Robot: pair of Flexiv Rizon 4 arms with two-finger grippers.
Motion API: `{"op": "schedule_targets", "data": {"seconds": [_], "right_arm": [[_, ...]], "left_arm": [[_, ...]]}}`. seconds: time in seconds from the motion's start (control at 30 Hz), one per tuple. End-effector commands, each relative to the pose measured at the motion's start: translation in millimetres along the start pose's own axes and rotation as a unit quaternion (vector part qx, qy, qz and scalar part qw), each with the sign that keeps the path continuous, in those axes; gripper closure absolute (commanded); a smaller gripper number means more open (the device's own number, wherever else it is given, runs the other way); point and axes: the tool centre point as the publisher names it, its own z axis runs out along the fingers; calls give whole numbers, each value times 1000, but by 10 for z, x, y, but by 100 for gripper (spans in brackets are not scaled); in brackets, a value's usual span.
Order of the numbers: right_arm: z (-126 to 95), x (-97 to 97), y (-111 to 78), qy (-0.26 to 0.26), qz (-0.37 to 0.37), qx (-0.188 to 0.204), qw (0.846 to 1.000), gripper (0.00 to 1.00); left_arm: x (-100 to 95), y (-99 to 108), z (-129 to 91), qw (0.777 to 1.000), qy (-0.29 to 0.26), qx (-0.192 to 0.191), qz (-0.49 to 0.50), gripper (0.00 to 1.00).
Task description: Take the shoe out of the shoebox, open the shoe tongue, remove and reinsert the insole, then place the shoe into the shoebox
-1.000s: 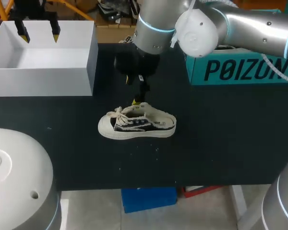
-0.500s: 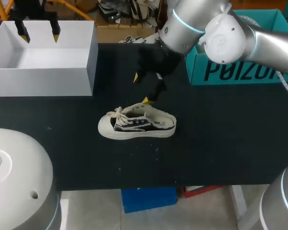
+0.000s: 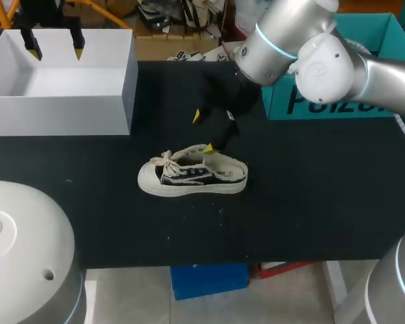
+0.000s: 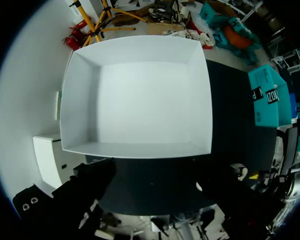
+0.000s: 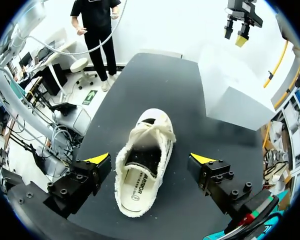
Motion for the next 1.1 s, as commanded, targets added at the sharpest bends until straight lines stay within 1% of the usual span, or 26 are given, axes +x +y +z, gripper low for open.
{"op": "schedule_targets", "data": {"seconds": [0.03, 0.07, 0.3, 0.33, 0.37, 1.1], "right_arm": [[-47, 186, -149, -24, 5, -26, 999, 0], [-54, 205, -173, -32, 7, -33, 999, 0], [-1, 276, -327, -42, 10, -50, 998, 0], [8, 280, -353, -37, 7, -47, 998, 0], [-3, 289, -379, -32, 14, -31, 999, 0], [-3, 289, -379, -32, 14, -31, 999, 0]], "left_arm": [[6, 5, -4, 1000, -2, -1, -1, 0], [6, 5, -4, 1000, -2, -1, -1, 0], [6, 5, -4, 1000, -2, -1, -1, 0], [6, 5, -4, 1000, -2, -1, -1, 0], [6, 5, -4, 1000, -2, -1, -1, 0], [6, 5, -4, 1000, -2, -1, -1, 0]]}}
